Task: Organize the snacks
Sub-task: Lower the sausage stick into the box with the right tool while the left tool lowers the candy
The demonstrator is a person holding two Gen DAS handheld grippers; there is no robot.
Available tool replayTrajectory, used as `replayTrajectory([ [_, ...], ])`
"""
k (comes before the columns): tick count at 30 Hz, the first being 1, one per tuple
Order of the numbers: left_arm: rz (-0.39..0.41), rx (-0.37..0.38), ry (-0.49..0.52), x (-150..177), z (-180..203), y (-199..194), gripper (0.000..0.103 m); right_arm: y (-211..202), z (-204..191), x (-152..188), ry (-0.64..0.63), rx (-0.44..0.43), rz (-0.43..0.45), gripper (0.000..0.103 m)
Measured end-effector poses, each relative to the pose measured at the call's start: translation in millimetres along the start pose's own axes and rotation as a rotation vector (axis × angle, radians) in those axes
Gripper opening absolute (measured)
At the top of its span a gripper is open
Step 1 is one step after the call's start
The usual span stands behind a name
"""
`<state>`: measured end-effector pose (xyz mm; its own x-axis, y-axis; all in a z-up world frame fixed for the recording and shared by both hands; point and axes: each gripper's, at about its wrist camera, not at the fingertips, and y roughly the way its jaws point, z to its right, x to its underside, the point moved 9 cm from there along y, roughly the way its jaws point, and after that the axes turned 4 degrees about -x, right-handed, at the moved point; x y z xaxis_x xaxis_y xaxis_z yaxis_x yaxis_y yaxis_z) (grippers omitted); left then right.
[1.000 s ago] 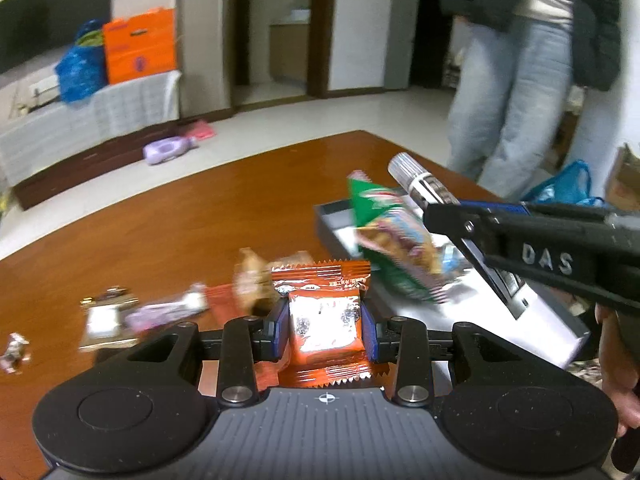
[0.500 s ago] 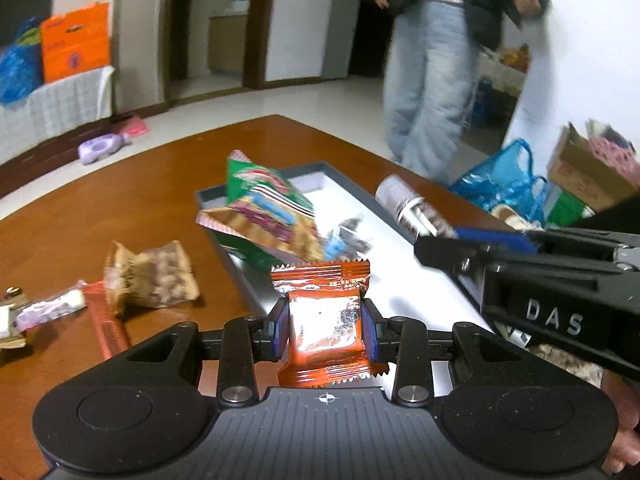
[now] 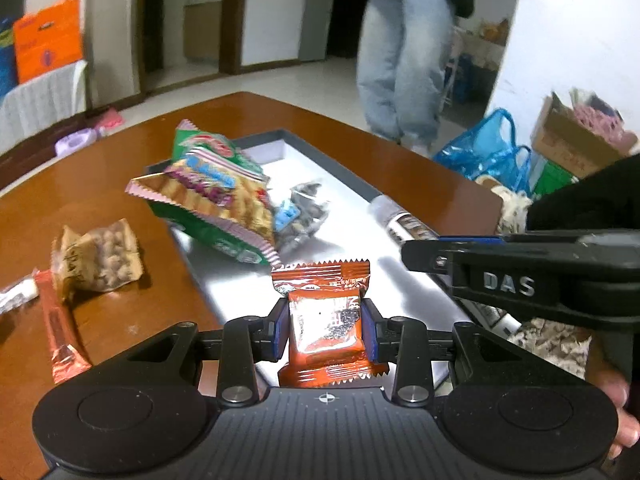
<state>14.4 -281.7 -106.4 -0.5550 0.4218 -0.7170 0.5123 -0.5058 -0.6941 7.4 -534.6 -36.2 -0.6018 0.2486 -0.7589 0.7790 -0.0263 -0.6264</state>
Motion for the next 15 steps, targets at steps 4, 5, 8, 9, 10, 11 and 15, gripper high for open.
replayTrajectory([
  [4, 0.004, 0.005, 0.046, 3.5, 9.1, 2.8, 0.037, 8.0, -0.2, 4.5, 0.011, 0.005, -0.030, 0.025],
  [5, -0.001, 0.005, 0.049, 4.6, 10.1, 4.0, 0.037, 10.5, -0.4, 5.2, 0.013, 0.008, -0.035, 0.025],
  [8, -0.015, 0.008, 0.046, 7.1, 10.4, 8.1, 0.037, 15.4, -1.4, 4.8, 0.012, 0.016, -0.033, 0.025],
  [9, -0.015, 0.007, 0.041, 7.3, 9.7, 8.9, 0.037, 16.6, -2.0, 3.9, 0.011, 0.017, -0.026, 0.025],
  [10, -0.015, 0.006, 0.038, 7.2, 9.2, 9.2, 0.037, 17.3, -1.9, 3.2, 0.010, 0.017, -0.023, 0.025],
  [11, -0.017, 0.002, 0.035, 7.3, 8.4, 10.1, 0.037, 19.2, -2.8, 1.7, 0.010, 0.012, -0.015, 0.025],
  [15, -0.021, -0.011, 0.026, 7.2, 6.3, 14.2, 0.037, 28.2, -7.0, -5.0, -0.033, 0.014, 0.025, 0.025],
])
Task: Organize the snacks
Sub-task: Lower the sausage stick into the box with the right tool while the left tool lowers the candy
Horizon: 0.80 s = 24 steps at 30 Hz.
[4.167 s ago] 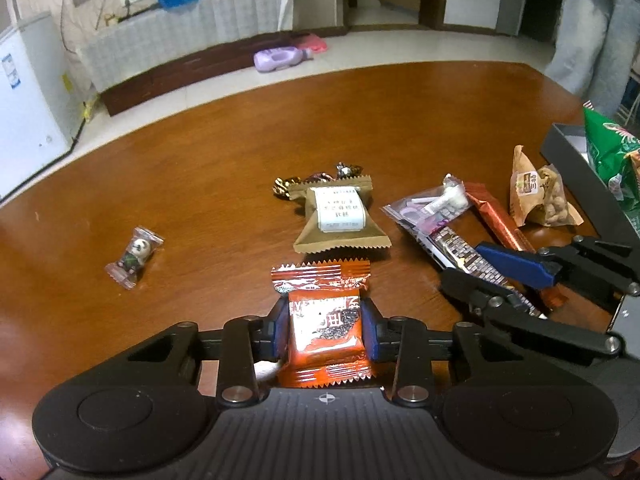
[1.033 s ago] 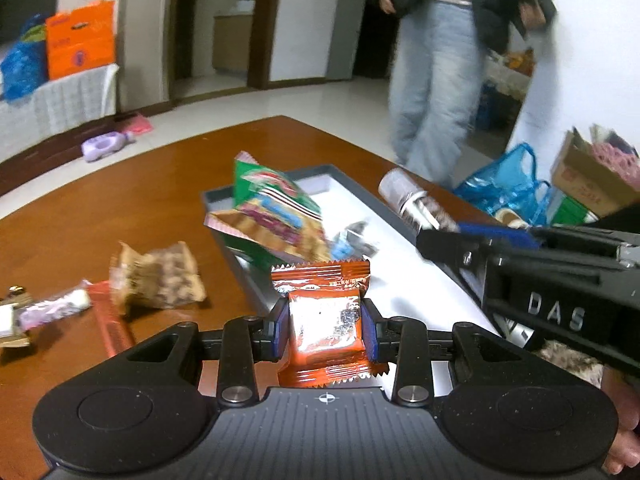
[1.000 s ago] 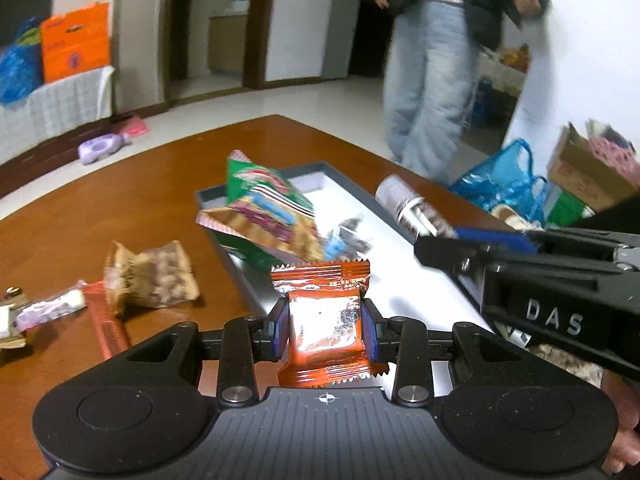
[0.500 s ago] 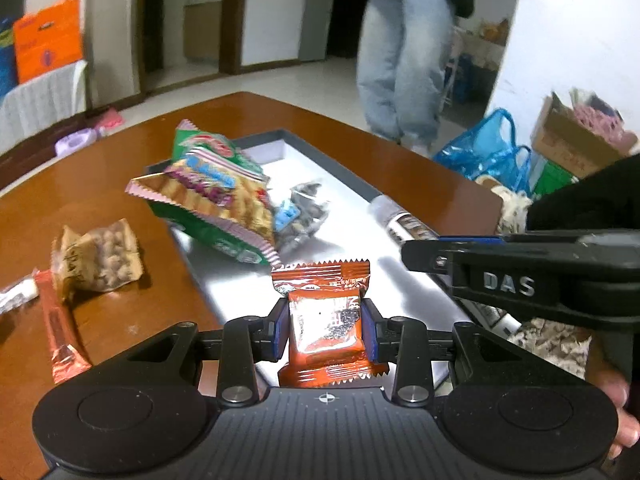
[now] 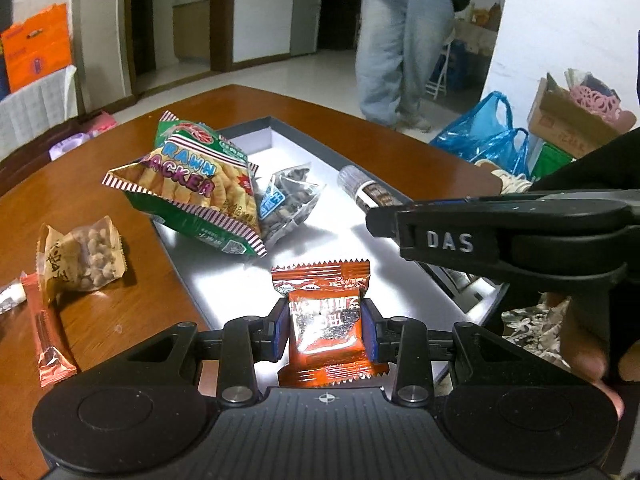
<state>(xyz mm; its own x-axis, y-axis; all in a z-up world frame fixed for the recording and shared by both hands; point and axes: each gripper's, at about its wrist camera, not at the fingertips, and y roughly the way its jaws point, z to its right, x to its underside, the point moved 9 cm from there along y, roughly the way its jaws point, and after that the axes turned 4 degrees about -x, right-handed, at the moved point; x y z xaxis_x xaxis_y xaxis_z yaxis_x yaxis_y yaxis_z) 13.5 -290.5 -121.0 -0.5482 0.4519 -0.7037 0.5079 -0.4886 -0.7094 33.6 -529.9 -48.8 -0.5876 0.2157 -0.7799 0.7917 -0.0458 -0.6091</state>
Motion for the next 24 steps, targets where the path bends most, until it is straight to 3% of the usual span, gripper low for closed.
replayTrajectory([
  [7, -0.020, 0.014, 0.003, 3.4, 1.3, 3.0, 0.037, 19.1, -0.9, 10.2, -0.018, 0.029, -0.067, 0.025],
  [20, -0.018, 0.033, 0.010, 6.4, 5.2, 2.4, 0.039, 32.8, 5.4, 17.0, 0.006, 0.050, -0.106, 0.025],
  [24, -0.009, 0.036, 0.003, 5.2, 2.5, -0.5, 0.045, 34.6, 5.4, 16.7, 0.004, 0.059, -0.108, 0.025],
])
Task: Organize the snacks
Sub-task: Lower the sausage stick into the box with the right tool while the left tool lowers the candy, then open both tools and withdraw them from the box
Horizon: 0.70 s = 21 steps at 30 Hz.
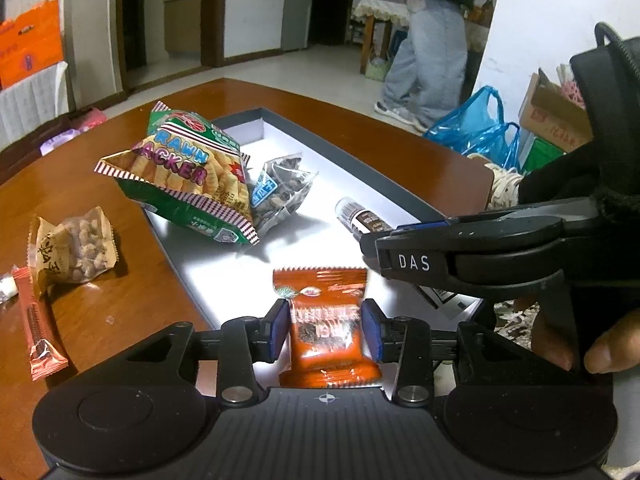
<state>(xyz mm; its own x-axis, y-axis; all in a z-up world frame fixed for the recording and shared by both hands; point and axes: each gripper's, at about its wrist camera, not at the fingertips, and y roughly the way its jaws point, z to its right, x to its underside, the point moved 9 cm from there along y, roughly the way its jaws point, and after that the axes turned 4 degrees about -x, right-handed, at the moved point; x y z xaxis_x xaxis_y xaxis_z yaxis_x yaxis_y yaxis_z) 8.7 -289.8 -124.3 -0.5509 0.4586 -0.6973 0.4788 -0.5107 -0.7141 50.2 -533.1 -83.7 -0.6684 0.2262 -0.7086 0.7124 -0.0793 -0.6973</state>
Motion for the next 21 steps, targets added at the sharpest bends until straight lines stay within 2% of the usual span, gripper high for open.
replayTrajectory([
  [6, 0.025, 0.014, -0.019, -6.1, -3.2, -7.9, 0.053, 1.3, -0.4, 0.3, 0.001, 0.005, 0.001, 0.025],
  [13, 0.035, 0.014, -0.005, -6.8, -3.9, -13.7, 0.054, 3.5, -0.6, -0.5, 0.018, 0.006, -0.016, 0.025],
  [17, 0.057, 0.007, -0.020, -9.4, -8.9, -21.9, 0.069, -1.7, -4.7, -4.5, 0.006, 0.004, 0.009, 0.026],
  [21, 0.084, -0.008, -0.034, -11.3, -16.9, -32.1, 0.078, -11.3, -13.4, -10.2, -0.023, 0.005, 0.066, 0.049],
])
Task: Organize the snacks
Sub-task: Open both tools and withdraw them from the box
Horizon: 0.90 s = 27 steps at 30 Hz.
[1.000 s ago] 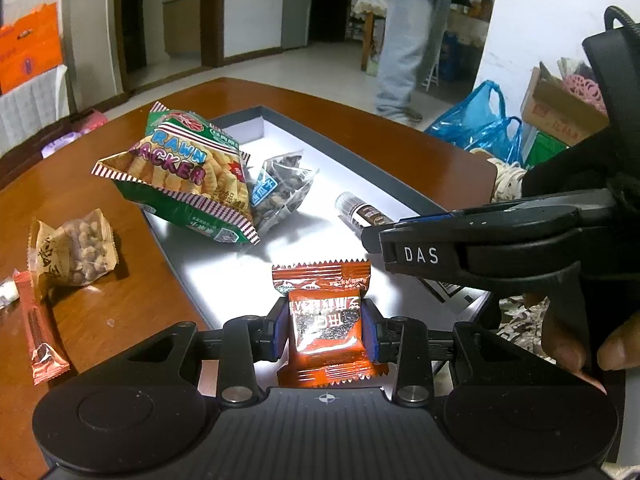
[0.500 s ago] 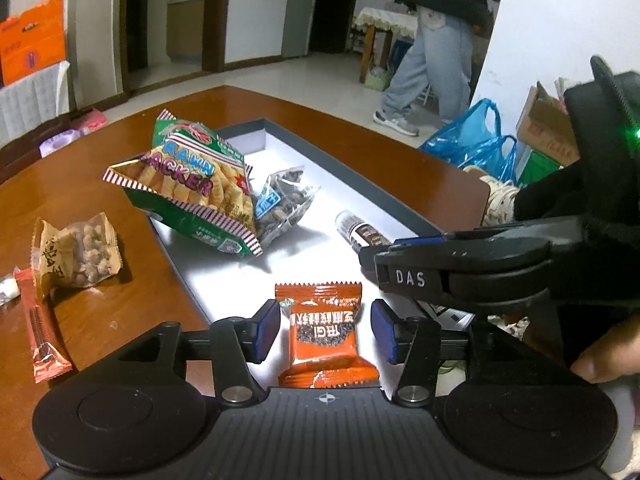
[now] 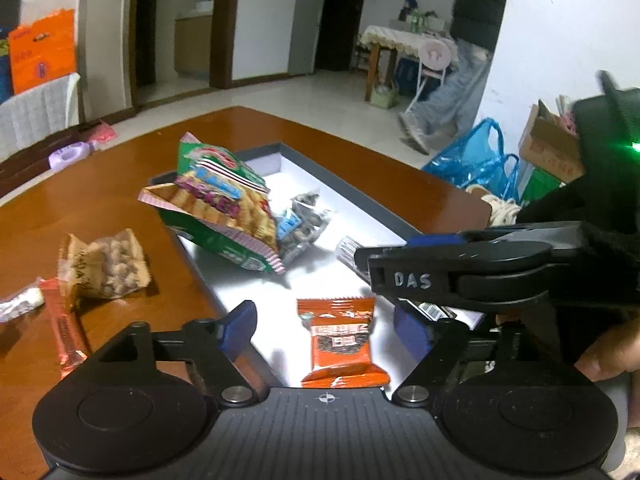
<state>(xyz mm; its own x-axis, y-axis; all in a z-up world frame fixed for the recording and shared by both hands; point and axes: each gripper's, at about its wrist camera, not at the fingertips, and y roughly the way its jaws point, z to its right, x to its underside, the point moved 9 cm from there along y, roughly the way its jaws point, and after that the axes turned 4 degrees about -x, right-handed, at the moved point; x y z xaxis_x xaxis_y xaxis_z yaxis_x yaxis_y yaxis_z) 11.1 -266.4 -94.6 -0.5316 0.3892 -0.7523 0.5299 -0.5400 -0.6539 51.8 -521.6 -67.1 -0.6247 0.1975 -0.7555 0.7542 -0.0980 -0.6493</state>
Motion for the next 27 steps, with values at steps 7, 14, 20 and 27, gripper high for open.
replayTrajectory([
  [7, 0.048, -0.118, 0.045, 8.4, -38.4, -31.8, 0.087, -26.7, -23.1, -18.4, -0.009, -0.079, 0.178, 0.073],
  [14, 0.100, -0.215, -0.001, 6.3, -85.2, -69.8, 0.088, -42.5, -66.2, -31.2, 0.005, -0.133, 0.249, 0.074],
  [20, 0.141, -0.297, -0.159, -10.9, -134.1, -88.7, 0.093, -68.5, -123.5, -66.5, 0.138, -0.244, 0.392, 0.087],
  [27, 0.083, -0.316, -0.240, 14.6, -184.6, -86.7, 0.100, -45.2, -179.5, -69.7, 0.179, -0.312, 0.337, 0.092],
])
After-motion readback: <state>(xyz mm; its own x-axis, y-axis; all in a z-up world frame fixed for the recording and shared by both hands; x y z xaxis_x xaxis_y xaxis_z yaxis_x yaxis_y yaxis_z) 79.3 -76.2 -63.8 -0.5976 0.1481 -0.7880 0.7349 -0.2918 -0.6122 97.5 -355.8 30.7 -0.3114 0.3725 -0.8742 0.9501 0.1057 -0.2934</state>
